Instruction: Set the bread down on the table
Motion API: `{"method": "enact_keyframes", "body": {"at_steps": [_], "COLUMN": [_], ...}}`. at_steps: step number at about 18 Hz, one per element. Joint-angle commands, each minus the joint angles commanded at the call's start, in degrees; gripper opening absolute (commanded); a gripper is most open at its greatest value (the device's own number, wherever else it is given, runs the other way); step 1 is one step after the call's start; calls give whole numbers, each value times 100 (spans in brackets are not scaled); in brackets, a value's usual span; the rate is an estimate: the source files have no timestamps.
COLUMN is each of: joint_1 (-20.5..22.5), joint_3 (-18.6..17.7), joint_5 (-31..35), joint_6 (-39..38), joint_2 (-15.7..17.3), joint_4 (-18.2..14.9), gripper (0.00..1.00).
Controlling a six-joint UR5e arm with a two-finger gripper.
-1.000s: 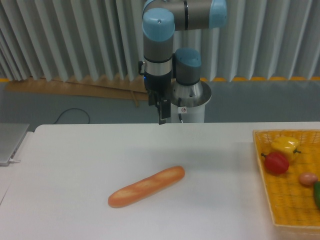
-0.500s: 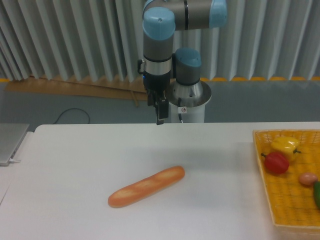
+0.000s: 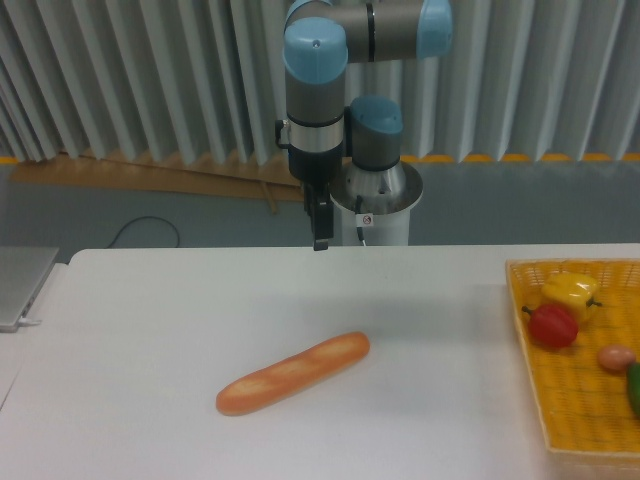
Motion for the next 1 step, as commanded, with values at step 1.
{"method": "enact_keyframes", "body": {"at_steps": [1], "joint_1": [9], "joint_3": [9], "joint_5": [9], "joint_6": [0], "joint_2": [0], "joint_4": [-9], "gripper": [100]}}
